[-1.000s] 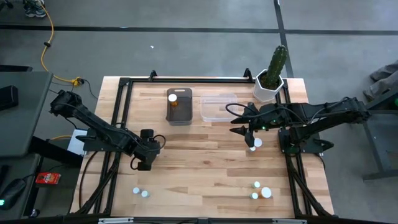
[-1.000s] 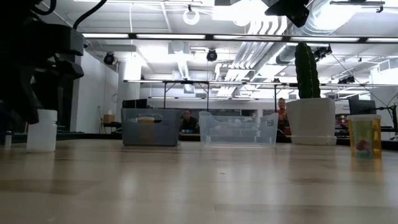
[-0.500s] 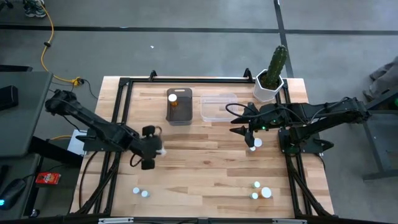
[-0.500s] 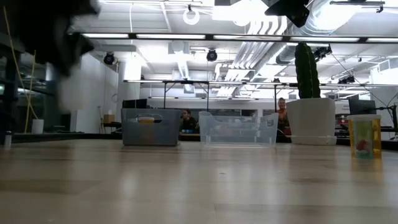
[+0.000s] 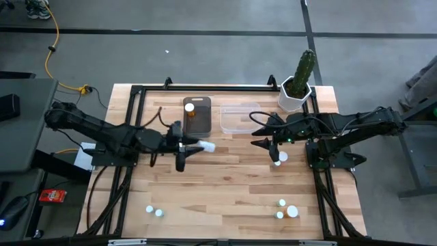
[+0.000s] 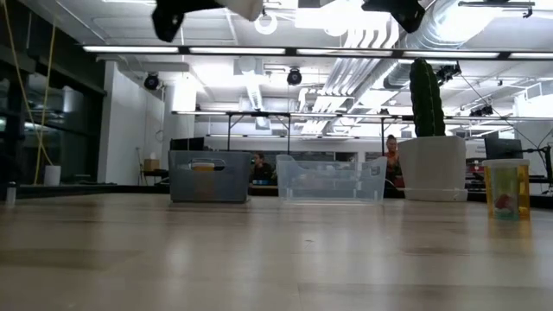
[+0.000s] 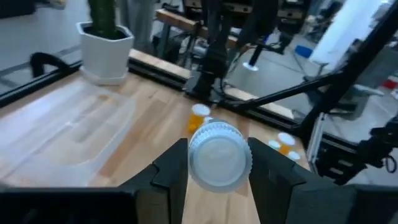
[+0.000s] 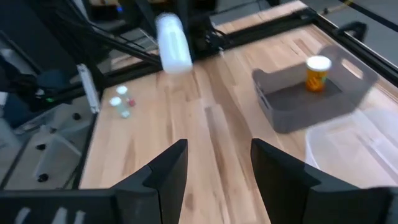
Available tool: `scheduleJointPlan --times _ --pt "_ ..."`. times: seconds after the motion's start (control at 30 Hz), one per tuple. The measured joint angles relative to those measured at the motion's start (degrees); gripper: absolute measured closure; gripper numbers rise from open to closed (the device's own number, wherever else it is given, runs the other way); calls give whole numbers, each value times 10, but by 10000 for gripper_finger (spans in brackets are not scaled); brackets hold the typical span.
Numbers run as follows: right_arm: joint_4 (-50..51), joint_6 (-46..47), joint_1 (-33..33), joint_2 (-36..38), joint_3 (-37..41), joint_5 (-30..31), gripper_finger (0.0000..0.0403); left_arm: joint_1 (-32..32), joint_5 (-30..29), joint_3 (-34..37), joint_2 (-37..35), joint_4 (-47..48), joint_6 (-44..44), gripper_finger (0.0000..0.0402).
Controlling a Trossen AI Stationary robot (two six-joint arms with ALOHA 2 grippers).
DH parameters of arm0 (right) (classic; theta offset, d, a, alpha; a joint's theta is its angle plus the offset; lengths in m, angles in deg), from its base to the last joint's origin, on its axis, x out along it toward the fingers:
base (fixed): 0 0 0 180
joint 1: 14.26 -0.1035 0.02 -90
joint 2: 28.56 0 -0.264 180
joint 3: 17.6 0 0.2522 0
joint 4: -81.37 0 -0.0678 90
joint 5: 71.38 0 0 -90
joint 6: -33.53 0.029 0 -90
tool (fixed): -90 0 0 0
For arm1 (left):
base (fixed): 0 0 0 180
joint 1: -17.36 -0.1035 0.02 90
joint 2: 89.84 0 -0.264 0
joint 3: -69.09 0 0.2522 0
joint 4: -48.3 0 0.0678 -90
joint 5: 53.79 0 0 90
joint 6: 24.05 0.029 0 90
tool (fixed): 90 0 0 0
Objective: Pick and place medicine bottles into bin by pill shape (circle, oval)
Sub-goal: Put the white tablet bottle into the transparent bin
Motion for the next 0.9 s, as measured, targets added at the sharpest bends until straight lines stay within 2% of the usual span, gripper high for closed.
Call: scheduleJointPlan --times 0.17,0.43,0.53,0.6,0.7,0.9 --pt "-9 -12 0 0 0 -15 233 -15 22 0 27 -56 2 281" --pt "-12 -12 0 0 0 -15 233 -17 10 -3 31 -50 -7 281" --pt "-31 -11 0 8 0 -15 233 -44 -5 -29 45 -34 0 281" --pt "-55 -11 0 16 0 -14 233 -79 1 -61 63 12 10 281" --pt "-78 -12 0 27 0 -3 233 -143 48 -140 112 89 38 281" --pt "-80 -12 0 38 0 -1 233 -259 126 -334 270 304 142 280"
